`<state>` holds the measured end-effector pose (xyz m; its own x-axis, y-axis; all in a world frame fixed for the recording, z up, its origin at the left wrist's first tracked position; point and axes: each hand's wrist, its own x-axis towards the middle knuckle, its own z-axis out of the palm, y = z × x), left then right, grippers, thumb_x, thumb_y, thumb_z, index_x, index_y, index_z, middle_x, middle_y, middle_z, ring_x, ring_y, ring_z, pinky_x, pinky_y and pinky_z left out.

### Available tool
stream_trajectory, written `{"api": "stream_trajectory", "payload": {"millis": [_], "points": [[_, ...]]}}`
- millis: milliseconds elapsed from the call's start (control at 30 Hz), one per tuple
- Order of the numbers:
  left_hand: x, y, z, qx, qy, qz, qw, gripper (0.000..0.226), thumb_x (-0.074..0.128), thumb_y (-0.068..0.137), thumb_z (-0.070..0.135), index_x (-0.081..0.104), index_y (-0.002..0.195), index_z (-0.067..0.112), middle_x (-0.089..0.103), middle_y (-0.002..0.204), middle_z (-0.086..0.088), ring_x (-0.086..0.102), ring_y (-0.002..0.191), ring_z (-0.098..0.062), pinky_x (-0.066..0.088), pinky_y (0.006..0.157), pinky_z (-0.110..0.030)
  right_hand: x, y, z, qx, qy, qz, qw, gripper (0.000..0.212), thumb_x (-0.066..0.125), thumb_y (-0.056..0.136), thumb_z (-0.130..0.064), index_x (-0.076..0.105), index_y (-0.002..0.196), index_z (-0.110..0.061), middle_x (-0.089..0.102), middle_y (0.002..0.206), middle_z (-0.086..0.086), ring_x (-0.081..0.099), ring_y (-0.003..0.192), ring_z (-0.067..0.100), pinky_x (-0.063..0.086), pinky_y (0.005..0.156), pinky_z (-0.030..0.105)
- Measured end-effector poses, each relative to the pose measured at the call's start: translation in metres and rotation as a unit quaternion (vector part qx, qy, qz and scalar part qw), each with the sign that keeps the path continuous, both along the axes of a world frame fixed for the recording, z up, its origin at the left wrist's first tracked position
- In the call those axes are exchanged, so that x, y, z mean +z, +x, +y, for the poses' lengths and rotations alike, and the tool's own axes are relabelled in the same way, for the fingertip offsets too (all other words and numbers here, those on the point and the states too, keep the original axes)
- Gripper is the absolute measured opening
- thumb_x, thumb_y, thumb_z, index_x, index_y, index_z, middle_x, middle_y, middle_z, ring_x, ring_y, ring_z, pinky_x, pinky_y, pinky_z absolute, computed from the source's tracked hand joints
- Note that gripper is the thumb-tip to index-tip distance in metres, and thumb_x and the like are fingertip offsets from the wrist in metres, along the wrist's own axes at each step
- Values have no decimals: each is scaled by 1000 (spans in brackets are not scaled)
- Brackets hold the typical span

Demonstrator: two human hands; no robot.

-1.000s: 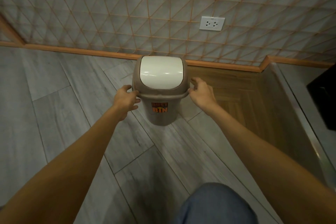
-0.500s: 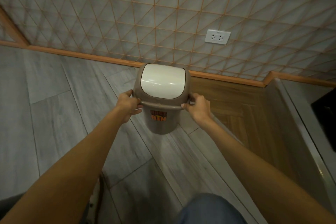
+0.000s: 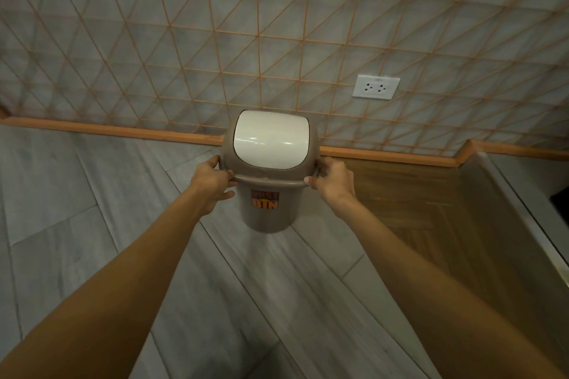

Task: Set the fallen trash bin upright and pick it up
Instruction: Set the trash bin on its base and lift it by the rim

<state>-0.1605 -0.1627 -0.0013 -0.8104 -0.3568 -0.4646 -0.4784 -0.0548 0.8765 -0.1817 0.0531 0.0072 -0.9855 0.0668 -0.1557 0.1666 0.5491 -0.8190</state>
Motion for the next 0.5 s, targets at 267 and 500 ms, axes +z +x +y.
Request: {"api": "stream_trajectory", "payload": {"millis": [267,500], "points": [[-9,-77,-30,-14,-4,29,999,56,46,96,-1,31,148,14,54,135,-16,60,75,-14,51,79,-35,-11,-83,-29,-25,-4,6,1000,49,78,74,-9,62,121,-5,66,119,14,59,112,29,50,98,40],[-4,-122,-45,-8,7,36,999,62,44,96,-4,21,151,11,55,125,-16,59,83,-19,50,85,-36,-25,-141,-53,-32,-13,4,999,47,72,78,-6,61,124,-7,66,118,15,60,114,32,52,98,43]]}}
